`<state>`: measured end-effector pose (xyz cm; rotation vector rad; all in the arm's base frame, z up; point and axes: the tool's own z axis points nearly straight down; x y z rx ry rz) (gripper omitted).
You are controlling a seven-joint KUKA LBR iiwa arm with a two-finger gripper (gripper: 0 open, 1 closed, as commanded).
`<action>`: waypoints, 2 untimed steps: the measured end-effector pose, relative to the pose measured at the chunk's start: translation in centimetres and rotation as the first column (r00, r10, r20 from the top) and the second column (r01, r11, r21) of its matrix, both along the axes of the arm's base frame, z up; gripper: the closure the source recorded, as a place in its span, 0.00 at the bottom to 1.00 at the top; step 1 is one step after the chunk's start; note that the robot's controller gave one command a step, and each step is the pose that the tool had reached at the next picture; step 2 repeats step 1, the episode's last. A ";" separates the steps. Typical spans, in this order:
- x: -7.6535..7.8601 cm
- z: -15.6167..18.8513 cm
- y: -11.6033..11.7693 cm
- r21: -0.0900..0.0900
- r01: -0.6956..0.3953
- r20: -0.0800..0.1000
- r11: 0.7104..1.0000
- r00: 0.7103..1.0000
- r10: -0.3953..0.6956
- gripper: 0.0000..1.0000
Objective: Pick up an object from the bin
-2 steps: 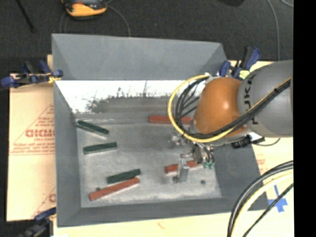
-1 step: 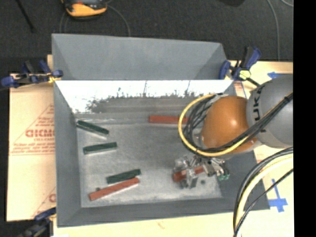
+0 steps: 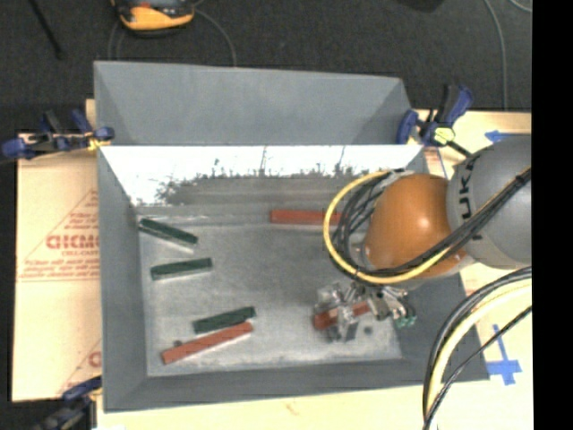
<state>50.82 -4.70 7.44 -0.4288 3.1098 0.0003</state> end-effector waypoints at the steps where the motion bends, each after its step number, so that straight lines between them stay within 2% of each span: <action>1: 0.8 13.0 -5.2 -0.006 -0.475 0.004 0.880 0.880 0.475 1.00; 2: 0.8 13.0 -5.2 -0.006 -0.475 0.004 0.880 0.880 0.475 1.00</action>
Offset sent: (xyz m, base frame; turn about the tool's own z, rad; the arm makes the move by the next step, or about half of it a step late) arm 0.0000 0.0000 0.0000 0.0000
